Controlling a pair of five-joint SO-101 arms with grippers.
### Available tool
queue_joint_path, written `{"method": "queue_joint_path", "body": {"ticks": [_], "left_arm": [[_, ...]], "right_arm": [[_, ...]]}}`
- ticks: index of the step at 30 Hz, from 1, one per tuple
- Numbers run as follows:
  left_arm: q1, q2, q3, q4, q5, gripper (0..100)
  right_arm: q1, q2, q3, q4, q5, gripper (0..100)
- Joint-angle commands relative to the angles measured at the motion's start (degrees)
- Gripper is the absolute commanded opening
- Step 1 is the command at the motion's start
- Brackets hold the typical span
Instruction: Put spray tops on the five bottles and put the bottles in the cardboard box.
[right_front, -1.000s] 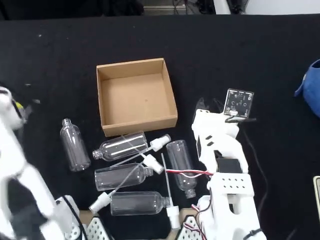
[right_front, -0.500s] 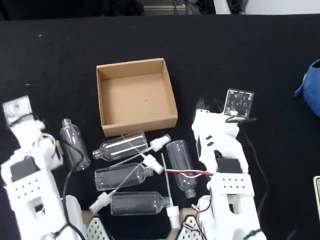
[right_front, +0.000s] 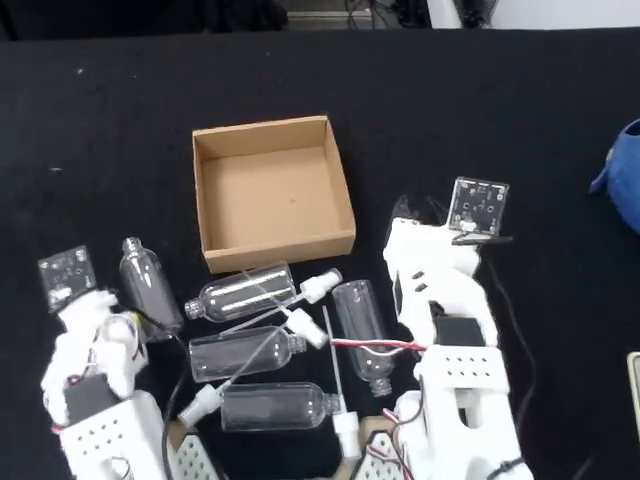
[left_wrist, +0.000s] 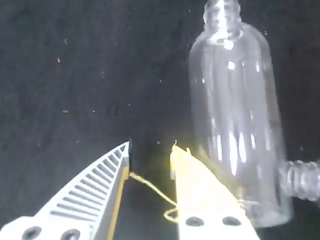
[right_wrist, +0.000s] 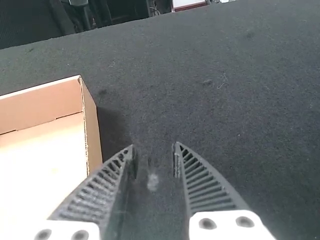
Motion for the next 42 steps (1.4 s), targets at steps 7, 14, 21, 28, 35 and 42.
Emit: {"method": "queue_joint_path", "body": {"ticks": [7, 14, 21, 28, 35, 42], "left_arm": [[0.0, -5.6, 1.3, 11.7, -0.4, 3], [0.0, -5.6, 1.4, 11.7, -0.4, 3], [0.1, -5.6, 1.4, 11.7, -0.4, 3], [0.1, -5.6, 1.4, 11.7, -0.4, 3], [0.1, -5.6, 1.4, 11.7, -0.4, 3], [0.1, -5.6, 1.4, 11.7, -0.4, 3]], "right_arm": [[-1.0, 0.0, -0.8, -1.9, 0.3, 10.6], [-2.9, 0.3, -0.4, -1.8, 0.3, 10.6], [-3.7, 0.0, 10.9, -1.8, 0.3, 10.6], [-3.7, 0.0, 14.7, -1.8, 0.3, 10.6], [-3.7, 0.0, 14.7, -1.8, 0.0, 10.6], [-3.7, 0.0, 14.7, -1.8, 0.0, 10.6]]}}
